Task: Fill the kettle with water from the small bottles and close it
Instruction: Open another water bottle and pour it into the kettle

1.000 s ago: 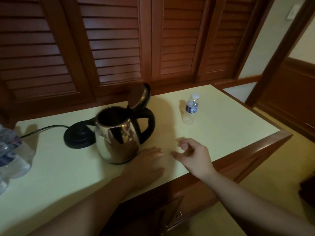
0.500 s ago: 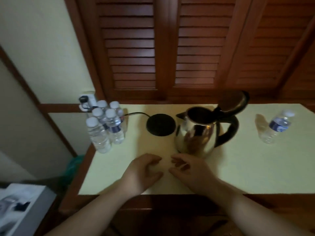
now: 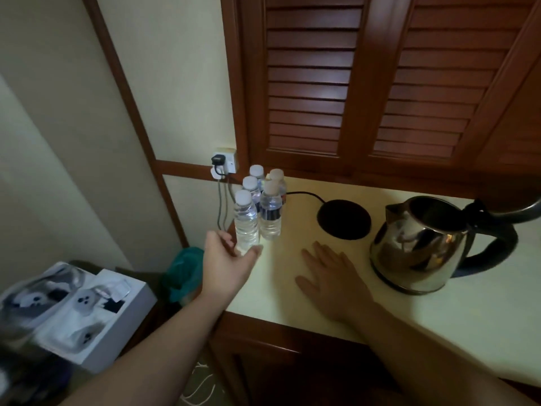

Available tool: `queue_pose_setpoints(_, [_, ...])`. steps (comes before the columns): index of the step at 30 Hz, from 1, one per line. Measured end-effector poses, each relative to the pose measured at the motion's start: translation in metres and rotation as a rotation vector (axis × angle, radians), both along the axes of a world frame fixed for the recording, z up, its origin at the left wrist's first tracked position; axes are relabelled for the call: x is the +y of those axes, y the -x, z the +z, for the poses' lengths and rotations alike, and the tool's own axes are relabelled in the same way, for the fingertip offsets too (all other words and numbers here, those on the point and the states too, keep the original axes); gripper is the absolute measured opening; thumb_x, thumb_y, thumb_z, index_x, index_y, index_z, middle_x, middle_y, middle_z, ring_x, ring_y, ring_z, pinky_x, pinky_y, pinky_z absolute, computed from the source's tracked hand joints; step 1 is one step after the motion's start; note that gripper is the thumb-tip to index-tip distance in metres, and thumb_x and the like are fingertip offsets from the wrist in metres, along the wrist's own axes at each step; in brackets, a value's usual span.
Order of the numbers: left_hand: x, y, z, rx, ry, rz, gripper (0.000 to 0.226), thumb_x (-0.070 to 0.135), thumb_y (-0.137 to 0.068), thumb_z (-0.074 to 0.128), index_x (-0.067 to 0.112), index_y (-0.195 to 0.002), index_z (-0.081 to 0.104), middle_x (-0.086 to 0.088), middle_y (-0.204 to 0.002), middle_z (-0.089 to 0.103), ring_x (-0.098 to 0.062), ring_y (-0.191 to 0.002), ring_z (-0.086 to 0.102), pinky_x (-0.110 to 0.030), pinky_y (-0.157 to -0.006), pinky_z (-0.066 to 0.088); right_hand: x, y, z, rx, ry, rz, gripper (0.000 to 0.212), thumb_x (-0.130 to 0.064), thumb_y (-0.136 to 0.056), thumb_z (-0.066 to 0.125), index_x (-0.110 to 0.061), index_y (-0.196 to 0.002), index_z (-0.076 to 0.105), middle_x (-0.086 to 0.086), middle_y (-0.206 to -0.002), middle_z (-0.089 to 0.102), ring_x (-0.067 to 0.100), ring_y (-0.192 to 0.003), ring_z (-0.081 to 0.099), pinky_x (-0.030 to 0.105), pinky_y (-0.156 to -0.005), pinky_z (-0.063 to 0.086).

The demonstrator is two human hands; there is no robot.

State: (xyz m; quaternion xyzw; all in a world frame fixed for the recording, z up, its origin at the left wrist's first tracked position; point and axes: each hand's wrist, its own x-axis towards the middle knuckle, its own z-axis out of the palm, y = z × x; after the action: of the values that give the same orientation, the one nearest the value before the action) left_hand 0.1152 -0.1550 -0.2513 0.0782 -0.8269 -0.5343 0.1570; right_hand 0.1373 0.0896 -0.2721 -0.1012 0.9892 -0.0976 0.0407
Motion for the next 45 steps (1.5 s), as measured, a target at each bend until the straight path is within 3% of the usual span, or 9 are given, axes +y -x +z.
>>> queue_pose_setpoints(6, [0.01,0.022,0.013,-0.006,-0.035,-0.08,0.08,0.041,-0.07,0.093,0.026,-0.134,0.046,0.017,-0.117,0.062,0.0,-0.103,0.062,-0.024,-0.086,0.049,0.001,-0.003,0.003,-0.039,-0.009,0.003,0.074,-0.068,-0.103,0.021,-0.034,-0.167,0.002,-0.003,-0.175,-0.009,0.014,-0.16,-0.011,0.042,-0.127,-0.008])
queue_pose_setpoints(10, [0.017,0.021,0.013,0.007,0.064,-0.034,0.045,0.038,-0.08,0.085,0.03,-0.117,0.059,0.019,-0.105,0.068,-0.007,-0.102,0.068,-0.031,-0.086,0.055,0.002,-0.005,0.005,-0.044,0.01,0.014,0.074,-0.067,-0.104,0.022,-0.033,-0.167,0.004,-0.003,-0.176,-0.008,0.013,-0.16,-0.01,0.041,-0.126,-0.009])
queue_pose_setpoints(14, [0.024,-0.003,0.006,0.01,0.084,-0.107,0.045,0.046,-0.076,0.086,0.036,-0.113,0.062,0.021,-0.099,0.073,0.008,-0.089,0.067,-0.026,-0.079,0.058,0.006,-0.005,0.004,-0.042,0.083,0.008,0.074,-0.066,-0.104,0.031,-0.032,-0.167,0.015,-0.003,-0.176,0.001,0.012,-0.161,-0.003,0.04,-0.128,-0.006])
queue_pose_setpoints(17, [0.039,-0.015,0.002,0.008,0.059,-0.28,0.048,0.036,-0.076,0.09,0.037,-0.116,0.064,0.022,-0.096,0.075,0.008,-0.088,0.07,-0.019,-0.077,0.057,0.009,-0.008,0.008,-0.005,0.329,-0.057,0.067,-0.061,-0.104,0.044,-0.03,-0.162,0.032,-0.004,-0.171,0.026,0.011,-0.157,0.02,0.032,-0.128,0.009])
queue_pose_setpoints(21, [0.061,-0.011,-0.001,-0.031,0.089,-0.434,0.053,0.048,-0.071,0.09,0.041,-0.115,0.063,0.015,-0.097,0.077,-0.006,-0.086,0.074,-0.04,-0.08,0.061,0.017,-0.012,0.032,0.19,0.712,-0.134,0.054,-0.057,-0.103,0.049,-0.026,-0.146,0.057,-0.008,-0.144,0.061,-0.001,-0.128,0.054,0.031,-0.114,0.044])
queue_pose_setpoints(24, [0.075,-0.004,-0.004,-0.032,0.118,-0.467,0.05,0.054,-0.066,0.087,0.042,-0.107,0.061,0.01,-0.09,0.076,-0.014,-0.082,0.073,-0.048,-0.079,0.059,0.021,-0.009,0.069,0.334,0.803,-0.087,0.052,-0.057,-0.101,0.044,-0.025,-0.138,0.062,-0.017,-0.121,0.065,-0.009,-0.108,0.059,0.015,-0.091,0.049])
queue_pose_setpoints(31, [0.089,0.004,-0.004,-0.125,0.116,-0.587,0.047,0.041,-0.067,0.09,0.043,-0.108,0.066,0.011,-0.09,0.077,-0.012,-0.085,0.073,-0.045,-0.086,0.059,0.022,0.021,0.142,0.273,0.407,0.14,0.044,-0.065,-0.087,0.068,-0.022,-0.079,0.062,-0.005,-0.076,0.057,0.014,-0.069,0.055,0.04,-0.065,0.05])
queue_pose_setpoints(38, [0.088,0.005,0.001,-0.154,0.096,-0.698,0.054,0.024,-0.078,0.089,0.035,-0.125,0.064,0.018,-0.104,0.076,0.008,-0.095,0.069,-0.009,-0.081,0.049,0.015,0.033,0.185,0.024,-0.05,0.241,0.046,-0.052,-0.093,0.072,-0.007,-0.085,0.069,0.014,-0.083,0.069,0.032,-0.076,0.065,0.034,-0.059,0.042])
queue_pose_setpoints(45, [0.084,0.008,0.002,-0.147,0.104,-0.75,0.054,0.036,-0.078,0.086,0.04,-0.125,0.061,0.017,-0.111,0.074,0.0,-0.103,0.069,-0.033,-0.096,0.056,0.016,0.037,0.203,-0.101,-0.091,0.449,0.02,-0.031,-0.094,0.067,-0.025,-0.113,0.071,-0.006,-0.1,0.065,0.014,-0.089,0.062,0.041,-0.083,0.056])
